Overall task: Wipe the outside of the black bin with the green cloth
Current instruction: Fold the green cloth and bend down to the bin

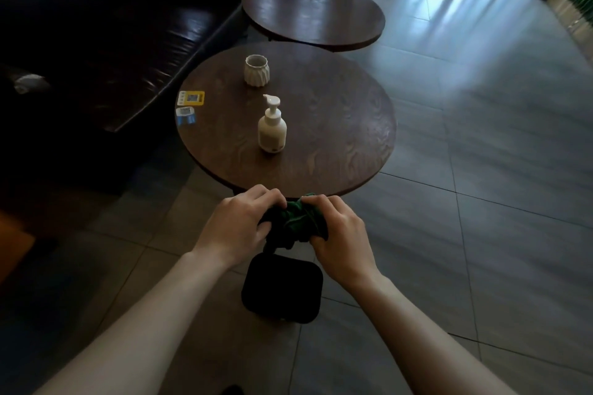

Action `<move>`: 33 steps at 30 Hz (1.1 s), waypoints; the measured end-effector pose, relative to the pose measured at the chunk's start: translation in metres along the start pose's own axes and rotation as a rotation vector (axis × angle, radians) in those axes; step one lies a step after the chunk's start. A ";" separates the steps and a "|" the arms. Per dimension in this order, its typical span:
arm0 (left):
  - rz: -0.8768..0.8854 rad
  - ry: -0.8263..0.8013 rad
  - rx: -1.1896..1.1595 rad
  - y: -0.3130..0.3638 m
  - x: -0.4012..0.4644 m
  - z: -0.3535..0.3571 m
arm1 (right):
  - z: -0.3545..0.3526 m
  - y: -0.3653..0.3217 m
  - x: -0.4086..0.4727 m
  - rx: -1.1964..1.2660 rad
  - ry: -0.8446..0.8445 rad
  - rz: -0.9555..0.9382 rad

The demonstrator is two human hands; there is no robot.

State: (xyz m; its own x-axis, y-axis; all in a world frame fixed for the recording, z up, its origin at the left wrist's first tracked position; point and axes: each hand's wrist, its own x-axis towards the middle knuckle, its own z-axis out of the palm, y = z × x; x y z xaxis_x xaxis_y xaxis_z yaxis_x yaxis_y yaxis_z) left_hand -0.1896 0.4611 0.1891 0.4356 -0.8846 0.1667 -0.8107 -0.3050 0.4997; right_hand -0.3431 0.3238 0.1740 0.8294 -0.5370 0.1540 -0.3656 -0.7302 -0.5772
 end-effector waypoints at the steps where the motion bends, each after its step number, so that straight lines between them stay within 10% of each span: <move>1: 0.005 0.002 0.002 -0.004 0.001 0.006 | 0.005 0.005 0.001 -0.001 0.007 0.000; 33: 0.185 0.128 0.007 -0.158 0.048 0.353 | 0.256 0.294 -0.003 0.013 0.237 -0.056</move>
State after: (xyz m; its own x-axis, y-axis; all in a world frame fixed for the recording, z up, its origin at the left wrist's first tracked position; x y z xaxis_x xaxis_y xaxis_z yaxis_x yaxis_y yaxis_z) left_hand -0.1784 0.3425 -0.1816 0.3248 -0.8738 0.3620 -0.8841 -0.1444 0.4445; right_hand -0.3445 0.2190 -0.2015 0.7255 -0.5812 0.3687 -0.3152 -0.7568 -0.5727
